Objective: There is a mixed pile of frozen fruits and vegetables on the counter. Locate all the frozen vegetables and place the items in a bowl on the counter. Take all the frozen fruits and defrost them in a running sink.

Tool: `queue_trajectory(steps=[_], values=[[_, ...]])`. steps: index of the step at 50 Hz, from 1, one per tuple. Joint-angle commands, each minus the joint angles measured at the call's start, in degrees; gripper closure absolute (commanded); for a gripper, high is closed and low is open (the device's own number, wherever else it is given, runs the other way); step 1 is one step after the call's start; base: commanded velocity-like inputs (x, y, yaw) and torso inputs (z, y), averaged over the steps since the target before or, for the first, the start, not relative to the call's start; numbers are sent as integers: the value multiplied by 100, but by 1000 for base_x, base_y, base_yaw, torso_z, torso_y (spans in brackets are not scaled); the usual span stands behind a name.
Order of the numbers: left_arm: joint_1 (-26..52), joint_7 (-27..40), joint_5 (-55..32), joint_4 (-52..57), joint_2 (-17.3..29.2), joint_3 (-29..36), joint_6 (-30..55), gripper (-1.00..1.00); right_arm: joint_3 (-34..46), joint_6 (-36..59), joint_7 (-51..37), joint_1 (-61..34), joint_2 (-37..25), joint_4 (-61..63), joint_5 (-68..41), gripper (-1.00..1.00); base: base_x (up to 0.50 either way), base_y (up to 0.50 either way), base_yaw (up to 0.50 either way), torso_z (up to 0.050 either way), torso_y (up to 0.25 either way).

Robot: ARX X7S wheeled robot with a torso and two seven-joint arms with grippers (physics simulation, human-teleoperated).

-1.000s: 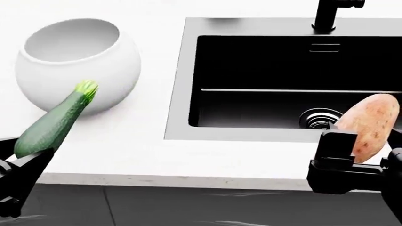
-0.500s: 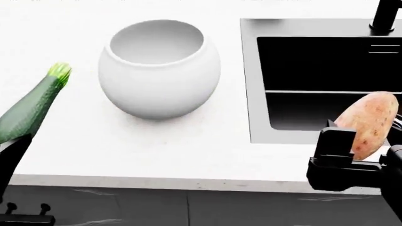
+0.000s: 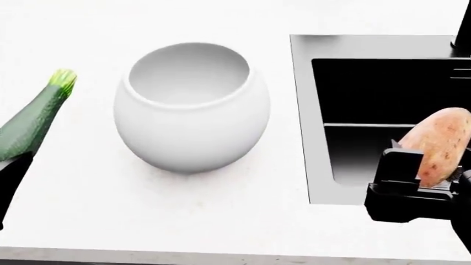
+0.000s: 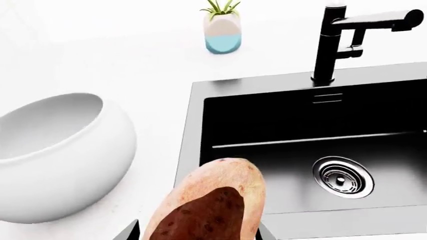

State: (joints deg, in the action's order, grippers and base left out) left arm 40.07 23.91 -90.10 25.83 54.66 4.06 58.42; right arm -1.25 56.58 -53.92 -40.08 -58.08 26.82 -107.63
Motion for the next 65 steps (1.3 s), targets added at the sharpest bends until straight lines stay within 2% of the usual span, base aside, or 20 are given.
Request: queue_trajectory(steps=[1,17,27,65], values=[[42,27,45,-70,-44,-10,-151,100,-37,39,83,-34,10,23,73,100,414,67,0,0,0],[-36,-87,2,-11,9,28,-126,100,52,36,78,-48,32,-2,78,100,446,265,0,0,1],[54,-34,12,-27,-92,150,-101,100,32,1,35,-4,-20,-49,40,100,350,2,0,0,1],[11,13,43,-115,-52,190,-154,100,261,22,83,-240,45,-197,176,100,75,0,0,0,1]])
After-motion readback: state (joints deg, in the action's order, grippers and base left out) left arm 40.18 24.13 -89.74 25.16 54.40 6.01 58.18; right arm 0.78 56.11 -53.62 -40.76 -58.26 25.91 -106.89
